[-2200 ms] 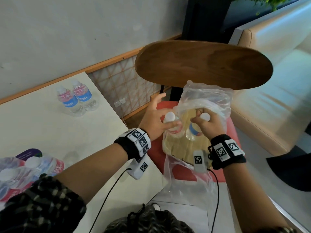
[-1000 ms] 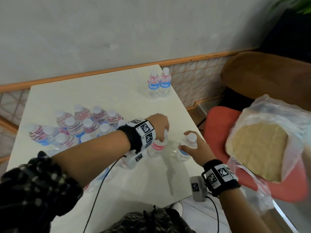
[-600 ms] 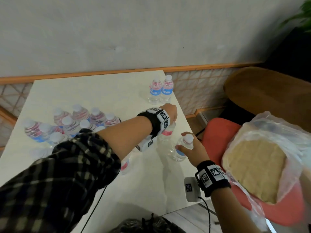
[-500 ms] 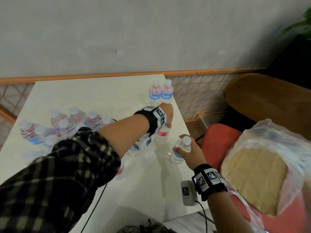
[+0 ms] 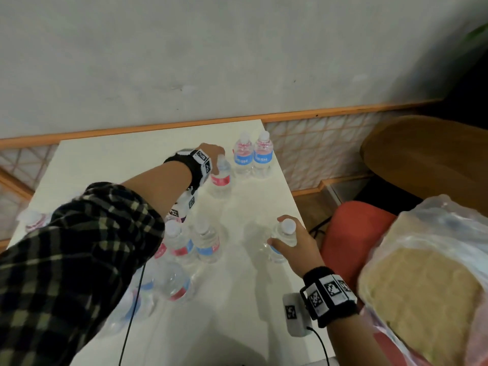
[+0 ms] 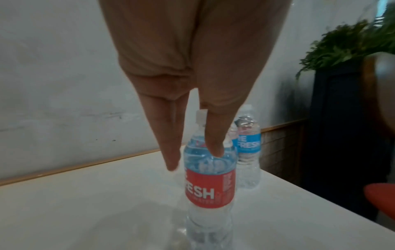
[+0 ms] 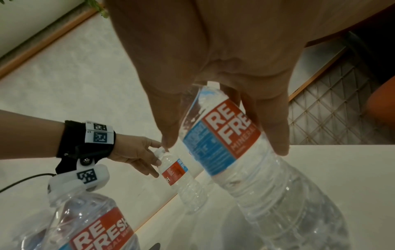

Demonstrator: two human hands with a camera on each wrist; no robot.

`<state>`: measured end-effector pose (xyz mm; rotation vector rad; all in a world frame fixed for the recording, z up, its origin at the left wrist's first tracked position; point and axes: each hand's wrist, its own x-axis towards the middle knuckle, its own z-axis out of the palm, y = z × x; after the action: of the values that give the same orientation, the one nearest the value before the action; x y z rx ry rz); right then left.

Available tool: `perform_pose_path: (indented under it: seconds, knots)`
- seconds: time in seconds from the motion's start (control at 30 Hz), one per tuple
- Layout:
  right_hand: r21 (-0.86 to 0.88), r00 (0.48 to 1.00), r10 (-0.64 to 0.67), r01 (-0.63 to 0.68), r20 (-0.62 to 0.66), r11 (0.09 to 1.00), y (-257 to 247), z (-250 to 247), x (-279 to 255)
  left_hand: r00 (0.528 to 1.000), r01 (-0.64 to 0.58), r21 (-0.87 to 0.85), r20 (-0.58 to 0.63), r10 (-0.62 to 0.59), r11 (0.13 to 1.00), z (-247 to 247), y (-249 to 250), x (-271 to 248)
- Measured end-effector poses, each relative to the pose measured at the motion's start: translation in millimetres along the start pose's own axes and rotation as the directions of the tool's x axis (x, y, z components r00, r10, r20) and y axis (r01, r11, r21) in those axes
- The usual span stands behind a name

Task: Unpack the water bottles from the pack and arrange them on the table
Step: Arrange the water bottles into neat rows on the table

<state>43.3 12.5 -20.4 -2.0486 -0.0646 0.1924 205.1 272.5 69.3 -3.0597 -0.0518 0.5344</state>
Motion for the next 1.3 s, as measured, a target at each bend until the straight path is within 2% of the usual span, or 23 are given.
perform_pose_path:
  seconds: [0.27, 0.37, 0.5, 0.67, 0.73, 1.0, 1.3]
  knots:
    - [-0.002, 1.0, -0.006, 0.006, -0.029, 1.0, -1.4, 1.9, -4.1, 0.999, -0.046, -0.057, 0.001, 0.046, 0.997, -7.5, -13.5, 21.2]
    - [0.004, 0.999, -0.015, 0.015, -0.045, 1.0, -1.3, 2.1, -2.5, 1.0, 0.016, -0.166, -0.008, -0.018, 0.986, -6.7, -15.5, 26.9]
    - [-0.008, 0.999, -0.01, 0.01, -0.04, 1.0, -2.0, 2.4, -2.2, 0.997, 0.079, -0.196, -0.009, -0.082, 0.977, -6.2, -20.5, 40.8]
    - [-0.002, 0.999, 0.015, -0.015, -0.05, 1.0, -7.7, 3.5, -2.8, 0.999, -0.018, -0.123, -0.028, 0.015, 0.992, -14.6, -15.0, 43.5]
    - [-0.003, 0.999, 0.023, -0.023, -0.045, 1.0, -9.3, 3.8, -2.3, 0.999, -0.021, -0.112, -0.048, 0.016, 0.993, -17.5, -13.7, 45.6]
    - [-0.009, 0.998, 0.043, -0.043, -0.041, 0.999, -11.9, 3.9, -3.1, 0.997, -0.022, -0.236, -0.082, 0.003, 0.971, -20.4, -9.6, 57.5]
    - [-0.02, 0.998, 0.042, -0.043, -0.052, 0.999, -14.8, 3.6, -2.6, 0.99, -0.078, -0.319, -0.133, 0.036, 0.944, -19.0, -15.5, 62.1]
